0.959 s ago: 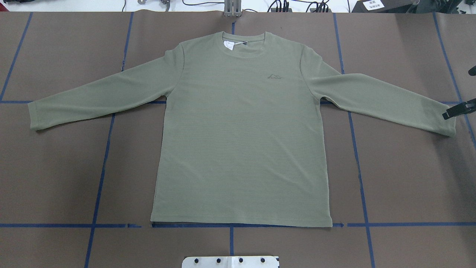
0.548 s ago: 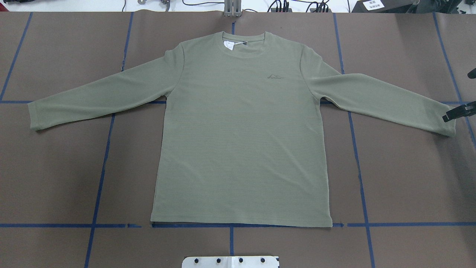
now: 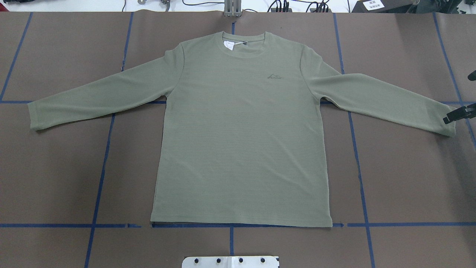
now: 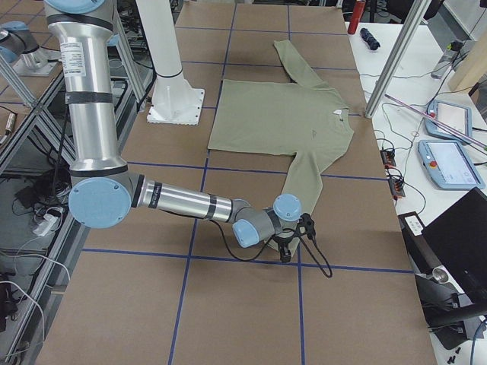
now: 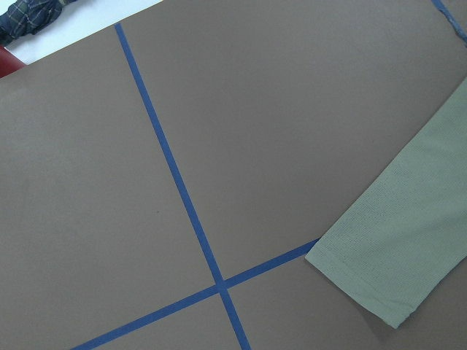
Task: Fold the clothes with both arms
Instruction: 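Close the right gripper on the sleeve cuff and lift it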
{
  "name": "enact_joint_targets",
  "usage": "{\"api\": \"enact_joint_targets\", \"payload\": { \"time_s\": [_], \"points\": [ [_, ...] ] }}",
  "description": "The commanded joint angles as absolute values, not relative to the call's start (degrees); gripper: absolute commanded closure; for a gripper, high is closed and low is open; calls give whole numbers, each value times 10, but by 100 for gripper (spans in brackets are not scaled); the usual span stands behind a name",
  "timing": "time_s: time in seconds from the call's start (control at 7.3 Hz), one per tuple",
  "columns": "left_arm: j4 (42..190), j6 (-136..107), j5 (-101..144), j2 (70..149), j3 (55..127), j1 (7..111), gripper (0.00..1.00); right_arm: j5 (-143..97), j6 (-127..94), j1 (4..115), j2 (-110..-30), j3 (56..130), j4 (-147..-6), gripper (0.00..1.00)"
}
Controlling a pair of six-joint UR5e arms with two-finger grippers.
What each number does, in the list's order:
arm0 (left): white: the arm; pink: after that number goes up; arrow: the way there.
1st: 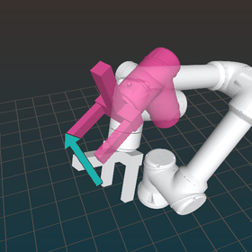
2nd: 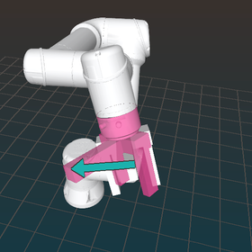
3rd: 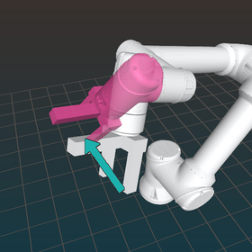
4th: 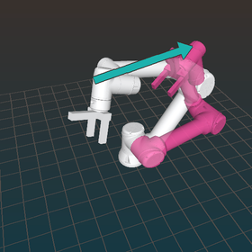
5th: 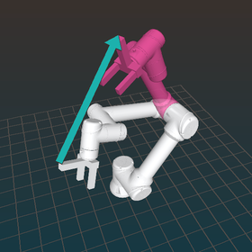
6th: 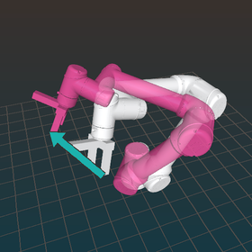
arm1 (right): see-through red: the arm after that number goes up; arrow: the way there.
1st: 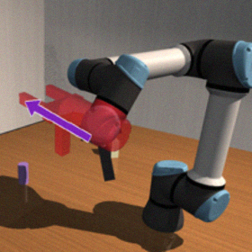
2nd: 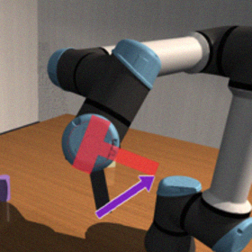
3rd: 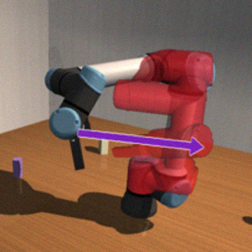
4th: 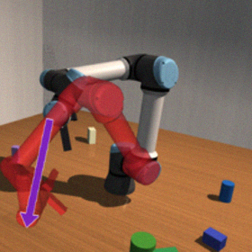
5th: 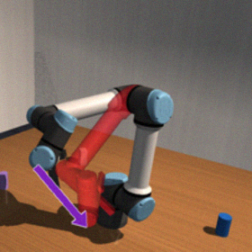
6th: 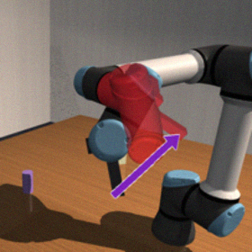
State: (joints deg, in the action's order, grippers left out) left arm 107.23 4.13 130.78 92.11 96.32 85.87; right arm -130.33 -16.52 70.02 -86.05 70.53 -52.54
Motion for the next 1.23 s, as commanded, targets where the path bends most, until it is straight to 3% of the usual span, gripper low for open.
{"api": "enact_joint_targets", "payload": {
  "time_s": [0.0, 0.68, 0.96, 1.1],
  "points": [
    [1072, 41, 1308, 921, 964, 859, 0, -1303, -164, 690, -860, 705, -526, 0],
    [1071, 40, 1309, 921, 972, 860, 0, -1307, -158, 689, -869, 704, -526, 8],
    [1066, 40, 1308, 921, 983, 860, 0, -1308, -158, 690, -869, 701, -526, 28],
    [1064, 39, 1308, 921, 990, 860, 0, -1310, -158, 690, -869, 702, -526, 51]
  ]
}}
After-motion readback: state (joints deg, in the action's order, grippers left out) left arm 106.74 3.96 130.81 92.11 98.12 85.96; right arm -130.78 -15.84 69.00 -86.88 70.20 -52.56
